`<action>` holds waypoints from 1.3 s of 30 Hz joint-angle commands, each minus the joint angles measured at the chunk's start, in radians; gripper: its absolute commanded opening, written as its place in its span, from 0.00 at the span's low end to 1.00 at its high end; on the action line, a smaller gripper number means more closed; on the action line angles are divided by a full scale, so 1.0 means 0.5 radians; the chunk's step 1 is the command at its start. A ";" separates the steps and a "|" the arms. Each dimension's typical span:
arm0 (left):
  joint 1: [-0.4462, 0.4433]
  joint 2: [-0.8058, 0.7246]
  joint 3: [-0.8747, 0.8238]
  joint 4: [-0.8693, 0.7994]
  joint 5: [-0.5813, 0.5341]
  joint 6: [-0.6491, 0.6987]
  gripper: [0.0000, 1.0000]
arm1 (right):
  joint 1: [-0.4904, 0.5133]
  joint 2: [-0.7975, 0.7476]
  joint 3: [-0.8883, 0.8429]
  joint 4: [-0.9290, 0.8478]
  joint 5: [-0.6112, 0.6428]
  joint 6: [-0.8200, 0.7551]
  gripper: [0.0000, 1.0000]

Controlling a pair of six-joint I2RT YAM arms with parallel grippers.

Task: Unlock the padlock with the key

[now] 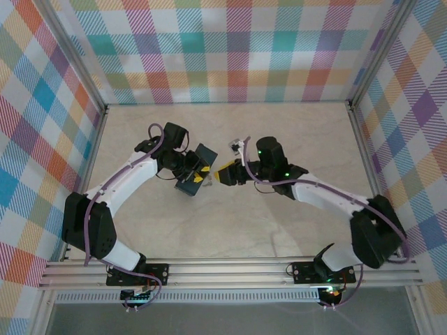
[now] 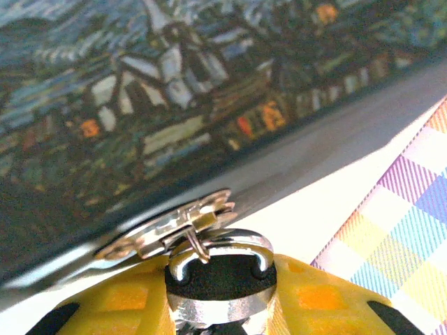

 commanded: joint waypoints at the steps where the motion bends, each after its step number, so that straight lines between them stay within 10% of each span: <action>1: 0.023 0.011 0.090 -0.048 0.062 0.033 0.08 | -0.011 -0.126 -0.080 -0.304 0.207 -0.469 0.45; 18: -0.035 0.134 0.324 -0.294 0.123 0.080 0.10 | 0.358 0.038 -0.551 1.072 0.940 -1.788 0.35; 39: -0.045 0.130 0.330 -0.263 0.164 0.069 0.10 | 0.454 0.324 -0.393 1.170 1.032 -2.053 0.30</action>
